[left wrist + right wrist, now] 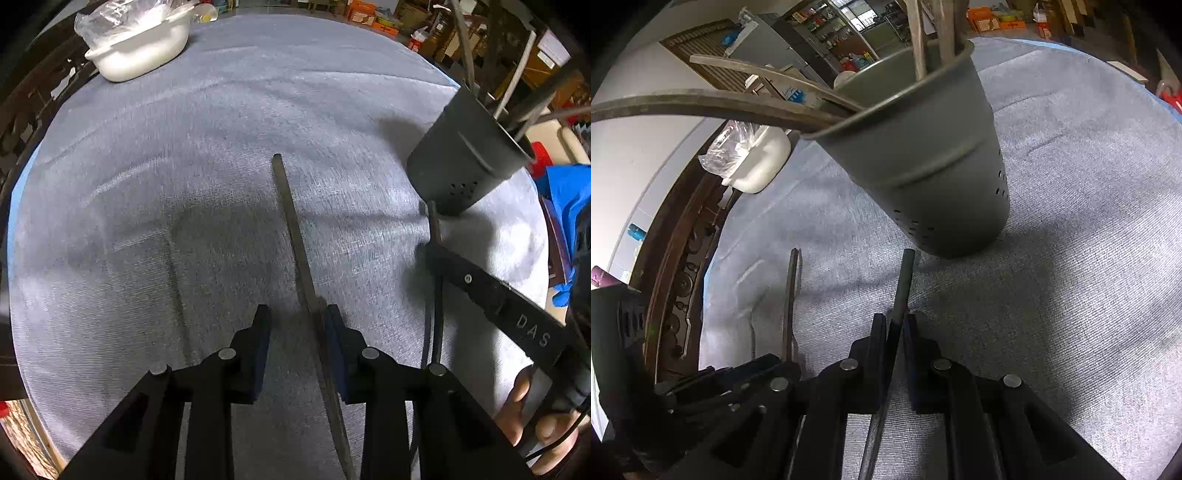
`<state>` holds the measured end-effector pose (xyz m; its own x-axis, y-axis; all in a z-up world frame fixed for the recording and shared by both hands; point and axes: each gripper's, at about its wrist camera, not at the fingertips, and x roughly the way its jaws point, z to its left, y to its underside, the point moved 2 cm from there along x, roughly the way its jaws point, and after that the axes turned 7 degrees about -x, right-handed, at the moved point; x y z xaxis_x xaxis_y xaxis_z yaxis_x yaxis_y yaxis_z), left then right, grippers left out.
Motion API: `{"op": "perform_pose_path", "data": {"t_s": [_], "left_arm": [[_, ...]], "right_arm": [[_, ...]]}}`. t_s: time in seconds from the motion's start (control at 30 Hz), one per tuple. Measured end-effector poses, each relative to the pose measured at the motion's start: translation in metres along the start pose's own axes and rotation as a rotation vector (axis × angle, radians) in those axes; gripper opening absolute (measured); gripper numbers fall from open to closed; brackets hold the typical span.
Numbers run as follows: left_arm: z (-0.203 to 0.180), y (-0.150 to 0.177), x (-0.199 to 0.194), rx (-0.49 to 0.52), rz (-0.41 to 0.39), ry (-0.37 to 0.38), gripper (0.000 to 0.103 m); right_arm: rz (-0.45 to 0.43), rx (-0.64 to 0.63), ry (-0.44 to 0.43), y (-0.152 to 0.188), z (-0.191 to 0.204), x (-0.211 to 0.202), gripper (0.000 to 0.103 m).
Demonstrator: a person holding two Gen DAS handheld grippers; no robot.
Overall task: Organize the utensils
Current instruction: 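Close the left tool on one loose chopstick while the right tool closes on the other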
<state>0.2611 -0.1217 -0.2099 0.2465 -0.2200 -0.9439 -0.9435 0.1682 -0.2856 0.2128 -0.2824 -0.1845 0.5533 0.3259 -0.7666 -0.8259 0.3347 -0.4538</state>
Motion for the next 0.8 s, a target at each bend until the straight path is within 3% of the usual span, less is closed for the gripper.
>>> {"op": "perform_pose_path", "data": {"t_s": [0.63,0.8], "left_arm": [[0.011,0.004,-0.009,0.006,0.003,0.017,0.031],[0.016,0.002,-0.008,-0.001,0.021,0.056,0.035]], "right_arm": [[0.041,0.009,0.059,-0.008,0.009,0.008,0.014],[0.039,0.013,0.046,-0.007,0.007,0.008,0.014]]}}
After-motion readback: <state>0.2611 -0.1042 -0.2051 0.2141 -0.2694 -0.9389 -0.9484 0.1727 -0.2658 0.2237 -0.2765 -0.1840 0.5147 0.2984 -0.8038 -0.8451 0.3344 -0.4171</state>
